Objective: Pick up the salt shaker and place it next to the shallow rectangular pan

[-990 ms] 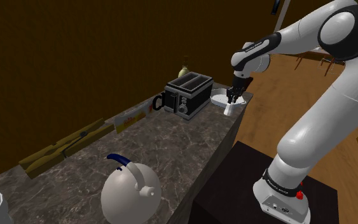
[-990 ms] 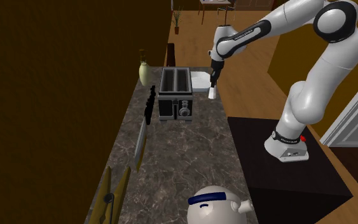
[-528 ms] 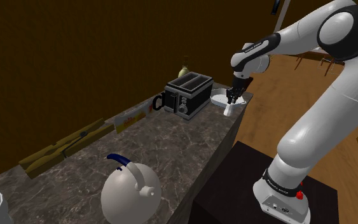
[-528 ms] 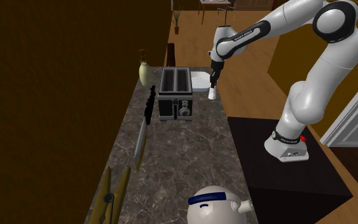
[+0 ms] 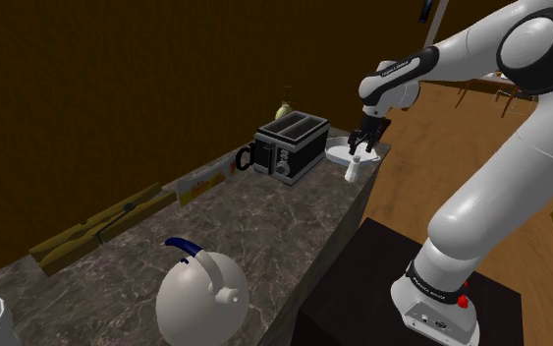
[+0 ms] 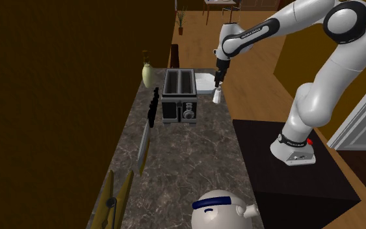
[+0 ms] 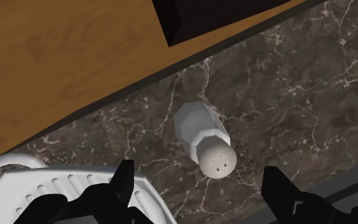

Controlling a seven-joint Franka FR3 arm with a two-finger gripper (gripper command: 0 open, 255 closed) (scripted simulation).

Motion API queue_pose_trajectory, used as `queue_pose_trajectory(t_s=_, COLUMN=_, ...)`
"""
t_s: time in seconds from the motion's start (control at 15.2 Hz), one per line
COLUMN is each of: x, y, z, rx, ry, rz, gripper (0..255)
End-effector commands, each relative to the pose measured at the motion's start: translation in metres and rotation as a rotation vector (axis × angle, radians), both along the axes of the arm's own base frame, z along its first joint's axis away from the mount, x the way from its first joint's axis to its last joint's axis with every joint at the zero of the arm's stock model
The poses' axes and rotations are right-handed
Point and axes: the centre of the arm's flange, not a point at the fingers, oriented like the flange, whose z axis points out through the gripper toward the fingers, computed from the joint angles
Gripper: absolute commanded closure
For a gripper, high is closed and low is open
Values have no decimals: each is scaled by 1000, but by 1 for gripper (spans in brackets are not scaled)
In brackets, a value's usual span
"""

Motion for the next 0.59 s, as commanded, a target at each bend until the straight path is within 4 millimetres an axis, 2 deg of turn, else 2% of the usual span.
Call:
queue_pose_trajectory(t_s=0.0, x=1, y=-2, z=22, rx=1, ry=1, rz=0, gripper=0)
queue_pose_trajectory(t_s=0.07, x=0, y=-2, z=33, rx=1, ry=1, rz=0, gripper=0)
queue_pose_trajectory(t_s=0.53, x=0, y=-2, z=33, rx=1, ry=1, rz=0, gripper=0)
